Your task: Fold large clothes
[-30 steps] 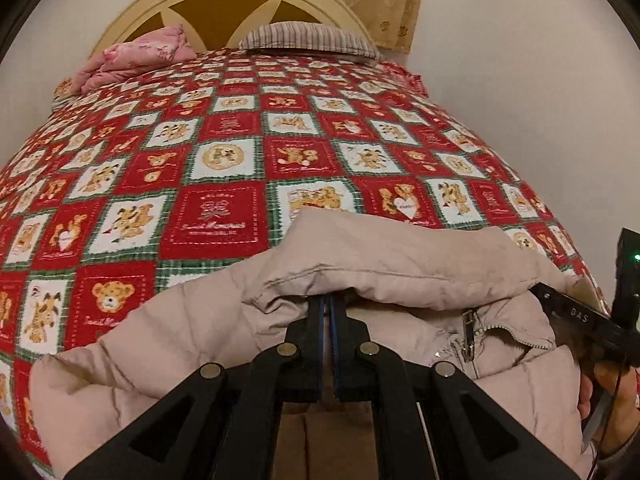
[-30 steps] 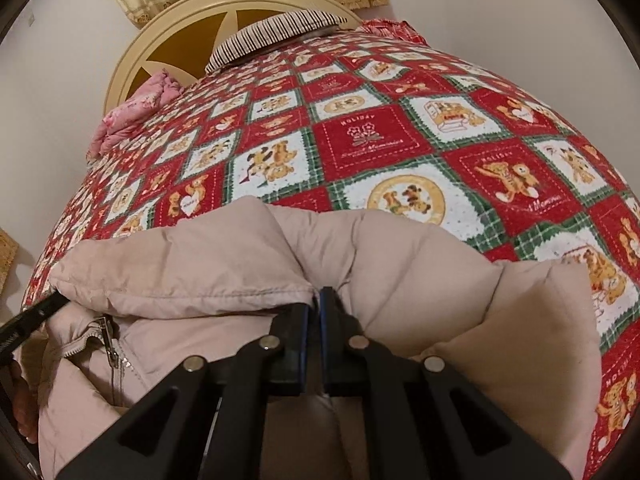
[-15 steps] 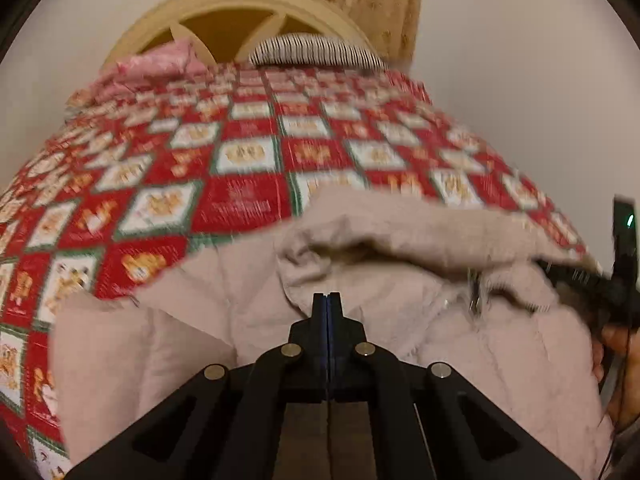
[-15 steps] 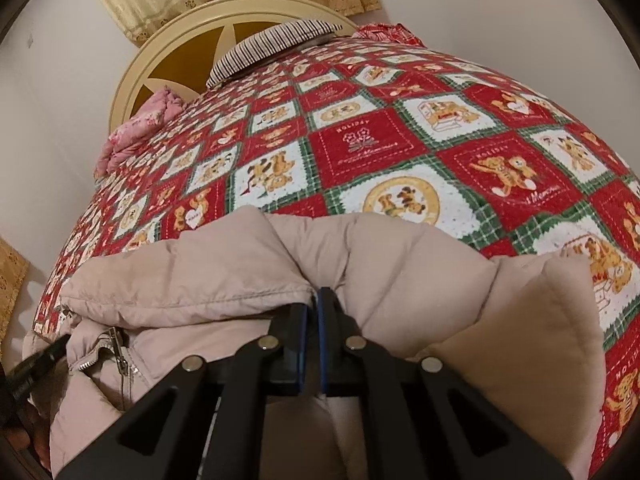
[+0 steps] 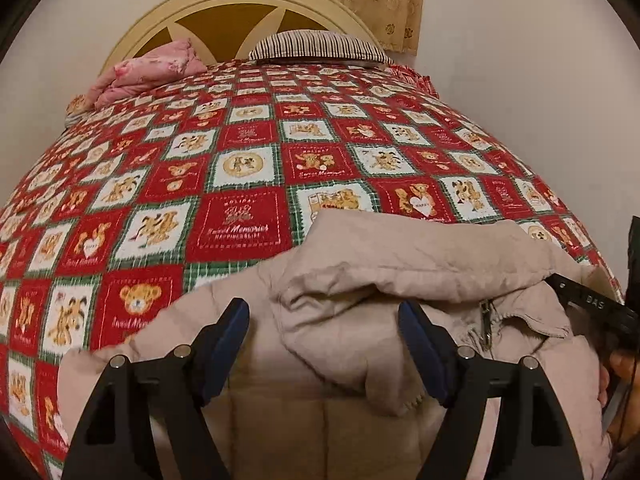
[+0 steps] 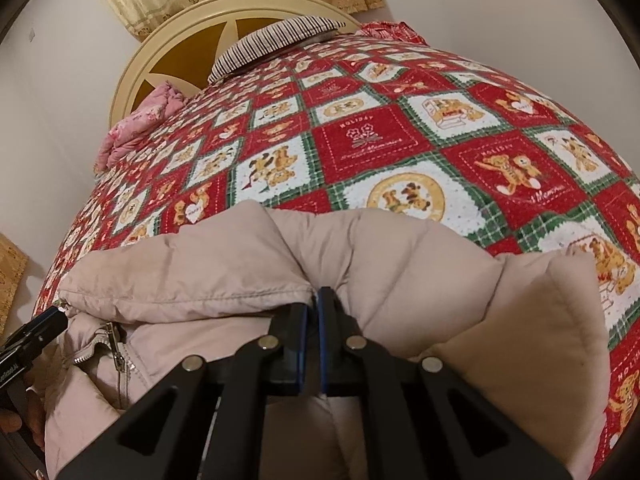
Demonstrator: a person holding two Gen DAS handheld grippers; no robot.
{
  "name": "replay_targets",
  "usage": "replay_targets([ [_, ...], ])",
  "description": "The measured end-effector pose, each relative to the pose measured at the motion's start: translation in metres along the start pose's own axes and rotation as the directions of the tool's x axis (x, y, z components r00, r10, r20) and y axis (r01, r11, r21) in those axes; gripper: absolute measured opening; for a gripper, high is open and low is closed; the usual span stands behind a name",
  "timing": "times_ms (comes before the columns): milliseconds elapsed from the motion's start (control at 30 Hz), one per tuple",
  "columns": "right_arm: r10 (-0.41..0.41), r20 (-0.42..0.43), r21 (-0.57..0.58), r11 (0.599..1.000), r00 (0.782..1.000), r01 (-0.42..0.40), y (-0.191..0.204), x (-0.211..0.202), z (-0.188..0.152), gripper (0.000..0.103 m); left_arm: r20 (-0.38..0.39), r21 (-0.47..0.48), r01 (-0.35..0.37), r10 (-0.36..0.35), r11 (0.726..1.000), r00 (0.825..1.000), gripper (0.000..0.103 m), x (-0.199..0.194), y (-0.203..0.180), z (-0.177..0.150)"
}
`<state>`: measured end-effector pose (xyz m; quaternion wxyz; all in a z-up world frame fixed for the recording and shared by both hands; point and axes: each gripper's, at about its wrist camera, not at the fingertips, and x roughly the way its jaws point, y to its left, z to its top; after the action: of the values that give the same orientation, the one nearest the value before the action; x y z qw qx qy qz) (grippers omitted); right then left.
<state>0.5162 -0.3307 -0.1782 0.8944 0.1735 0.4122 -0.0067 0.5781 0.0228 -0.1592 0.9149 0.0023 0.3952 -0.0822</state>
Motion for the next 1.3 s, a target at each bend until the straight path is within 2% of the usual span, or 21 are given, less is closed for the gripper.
replay_targets([
  [100,0.007,0.001,0.005,1.000,1.000,-0.007,-0.001,0.000,0.000,0.004,-0.018,0.060,-0.038,0.039,0.997,0.999,0.076,0.013,-0.007,0.007],
  [133,0.008,0.002,0.005,1.000,1.000,-0.008,-0.001,0.000,0.000,0.004,-0.014,0.076,-0.044,0.045,0.996,0.999,0.072,0.016,-0.009,0.009],
  [167,0.009,0.002,0.005,1.000,1.000,-0.009,-0.001,0.000,0.000,0.004,-0.016,0.090,-0.048,0.050,0.995,0.999,0.044,0.017,-0.011,0.010],
  [200,0.010,0.003,0.006,1.000,1.000,-0.010,-0.002,0.000,0.000,0.004,-0.036,0.108,-0.050,0.054,0.993,0.998,0.009,0.021,-0.013,0.011],
  [267,0.011,0.003,0.008,1.000,1.000,-0.011,-0.002,0.001,0.000,0.004,-0.023,0.099,-0.035,0.038,0.994,0.999,0.004,0.015,-0.013,0.011],
  [400,0.010,0.012,0.017,1.000,1.000,-0.011,-0.004,-0.001,-0.001,0.003,0.033,0.092,-0.038,0.035,0.995,0.999,0.002,-0.016,-0.010,0.003],
  [567,0.010,0.021,0.020,1.000,1.000,-0.011,-0.004,-0.003,-0.001,0.004,-0.036,0.051,-0.032,0.034,0.998,0.999,0.003,-0.001,0.008,-0.023],
  [633,0.000,0.018,0.012,1.000,1.000,0.000,-0.002,-0.006,-0.001,0.005,-0.032,0.028,-0.022,0.023,0.999,0.999,0.003,0.003,0.008,-0.027],
  [700,-0.029,0.035,0.007,1.000,0.999,0.029,0.000,-0.016,-0.001,0.010,-0.020,0.042,-0.021,0.022,0.999,1.000,0.002,0.002,0.004,-0.028],
  [767,-0.057,0.068,0.020,0.998,0.996,0.056,0.004,-0.037,-0.001,0.026,-0.013,0.042,-0.010,0.011,0.999,1.000,0.002,0.001,0.006,-0.030],
  [867,-0.111,0.157,0.024,0.994,0.981,0.108,0.017,-0.074,0.004,0.030,-0.006,0.035,0.005,-0.004,0.999,1.000,0.002,0.001,0.009,-0.031],
  [967,-0.074,0.214,-0.002,0.997,0.974,0.076,0.042,-0.090,0.024,0.034,-0.006,0.039,0.005,-0.005,0.999,1.000,0.003,0.001,0.008,-0.032],
  [1000,-0.040,0.211,-0.027,0.999,0.977,0.047,0.056,-0.085,0.036,0.038,-0.006,0.040,0.005,-0.004,0.999,1.000,0.003,0.001,0.009,-0.032],
  [1033,-0.009,0.198,-0.047,0.999,0.980,0.019,0.065,-0.078,0.041,0.047,-0.006,0.042,0.003,-0.003,0.999,1.000,0.003,0.001,0.009,-0.032],
  [1100,0.078,0.130,-0.109,0.992,0.988,-0.064,0.088,-0.045,0.053,0.049,-0.004,0.050,-0.003,0.003,0.999,1.000,0.003,0.001,0.007,-0.033],
  [1167,0.049,0.038,-0.175,0.984,0.998,-0.041,0.103,-0.011,0.049,0.046,-0.003,0.057,-0.006,0.006,0.998,1.000,0.003,0.001,0.006,-0.034],
  [1233,0.006,-0.076,-0.177,0.984,0.997,-0.019,0.099,0.025,0.037,0.046,-0.004,0.064,-0.011,0.012,0.998,1.000,0.003,-0.001,0.006,-0.034],
  [1300,0.024,-0.100,-0.147,0.988,0.995,-0.039,0.086,0.037,0.023,0.043,0.017,0.082,-0.008,0.007,0.997,1.000,0.004,-0.009,0.003,-0.034],
])
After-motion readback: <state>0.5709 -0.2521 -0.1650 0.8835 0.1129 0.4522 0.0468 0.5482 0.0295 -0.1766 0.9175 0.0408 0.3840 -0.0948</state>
